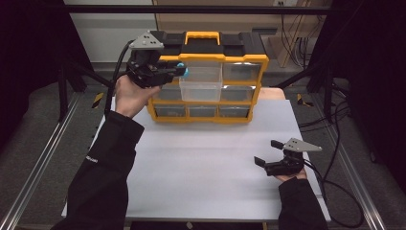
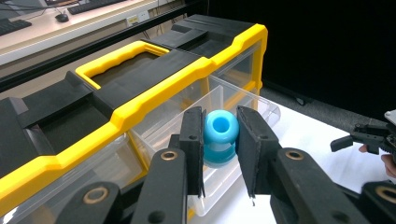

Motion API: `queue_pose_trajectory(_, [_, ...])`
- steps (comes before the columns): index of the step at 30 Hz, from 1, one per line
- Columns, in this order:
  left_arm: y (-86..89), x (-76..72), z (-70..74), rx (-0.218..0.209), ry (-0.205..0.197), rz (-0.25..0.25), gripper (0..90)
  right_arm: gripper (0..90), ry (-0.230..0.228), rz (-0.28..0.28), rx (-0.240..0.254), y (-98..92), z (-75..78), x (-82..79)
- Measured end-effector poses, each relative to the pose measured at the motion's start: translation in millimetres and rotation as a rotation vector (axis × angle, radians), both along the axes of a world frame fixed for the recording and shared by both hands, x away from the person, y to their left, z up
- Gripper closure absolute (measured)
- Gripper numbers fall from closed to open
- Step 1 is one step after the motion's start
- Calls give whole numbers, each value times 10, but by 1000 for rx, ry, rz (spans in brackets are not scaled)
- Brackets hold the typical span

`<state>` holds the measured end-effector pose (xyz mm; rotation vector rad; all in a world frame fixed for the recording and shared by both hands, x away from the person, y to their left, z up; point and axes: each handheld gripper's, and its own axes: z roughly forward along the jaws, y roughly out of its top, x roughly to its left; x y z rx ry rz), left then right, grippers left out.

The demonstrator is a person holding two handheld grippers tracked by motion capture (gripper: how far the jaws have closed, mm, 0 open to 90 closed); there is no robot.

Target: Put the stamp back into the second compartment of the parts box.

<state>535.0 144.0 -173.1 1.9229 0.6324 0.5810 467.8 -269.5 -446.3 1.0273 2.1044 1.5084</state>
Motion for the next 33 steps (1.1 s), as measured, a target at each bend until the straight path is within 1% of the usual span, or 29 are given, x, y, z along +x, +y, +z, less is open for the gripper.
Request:
queue_pose_trajectory(6, [-40, 71, -16, 23, -1, 8, 728, 3, 0, 0, -3, 2, -3, 2])
queue_pose_trajectory(14, [-91, 172, -66, 22, 9, 18, 728, 3, 0, 1, -4, 1, -3, 2])
queue_pose_trajectory(19, [-131, 216, -100, 43, 10, 19, 728, 2, 2, 1, -4, 2, -5, 3])
queue_pose_trajectory(23, [-153, 261, -127, 51, 16, 22, 728, 2, 2, 1, -4, 3, -4, 2])
queue_pose_trajectory(25, [-158, 287, -144, 44, 23, 23, 728, 3, -1, 0, -4, 0, -4, 3])
queue_pose_trajectory(27, [-165, 313, -161, 51, 26, 27, 728, 3, 1, 1, -3, 2, -3, 1])
queue_pose_trajectory(29, [-164, 337, -176, 39, 35, 24, 728, 3, 2, 1, -4, 2, -4, 2])
queue_pose_trajectory(33, [-197, 365, -213, 57, 39, 26, 728, 3, 0, 0, -3, 0, -3, 2])
